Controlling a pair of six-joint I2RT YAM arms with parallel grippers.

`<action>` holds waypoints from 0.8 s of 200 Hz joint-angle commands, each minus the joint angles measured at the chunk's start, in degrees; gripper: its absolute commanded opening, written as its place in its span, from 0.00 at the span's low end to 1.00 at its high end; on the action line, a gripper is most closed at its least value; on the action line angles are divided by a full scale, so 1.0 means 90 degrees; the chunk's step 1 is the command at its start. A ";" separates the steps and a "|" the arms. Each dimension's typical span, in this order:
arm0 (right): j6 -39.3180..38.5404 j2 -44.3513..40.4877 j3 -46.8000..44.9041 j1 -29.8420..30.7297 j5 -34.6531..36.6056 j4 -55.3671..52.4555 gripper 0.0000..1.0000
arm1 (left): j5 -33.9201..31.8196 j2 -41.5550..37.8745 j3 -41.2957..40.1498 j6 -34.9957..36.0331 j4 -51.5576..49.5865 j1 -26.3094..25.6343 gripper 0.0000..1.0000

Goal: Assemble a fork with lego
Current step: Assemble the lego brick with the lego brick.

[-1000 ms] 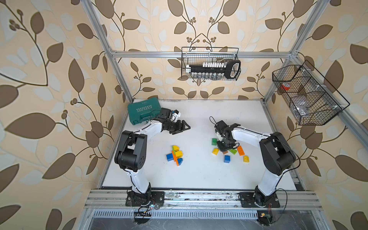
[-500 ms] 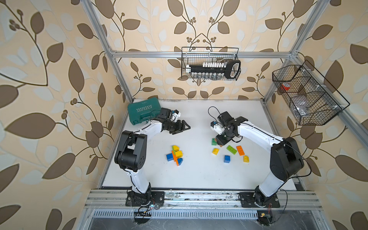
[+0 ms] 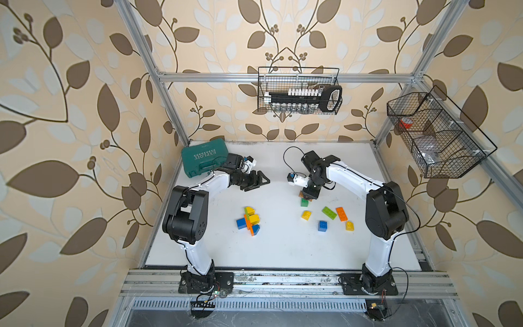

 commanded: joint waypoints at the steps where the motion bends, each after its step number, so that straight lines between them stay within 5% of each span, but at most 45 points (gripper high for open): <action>1: -0.0601 0.0137 0.0042 -0.0033 0.0028 -0.0236 0.27 | 0.0178 -0.0019 0.0153 -0.0079 0.0017 0.0065 0.77; 160: -0.1081 0.0579 -0.0187 0.0043 -0.0256 -0.0056 0.27 | 0.0305 0.0032 0.0123 -0.0086 0.0023 0.0152 0.74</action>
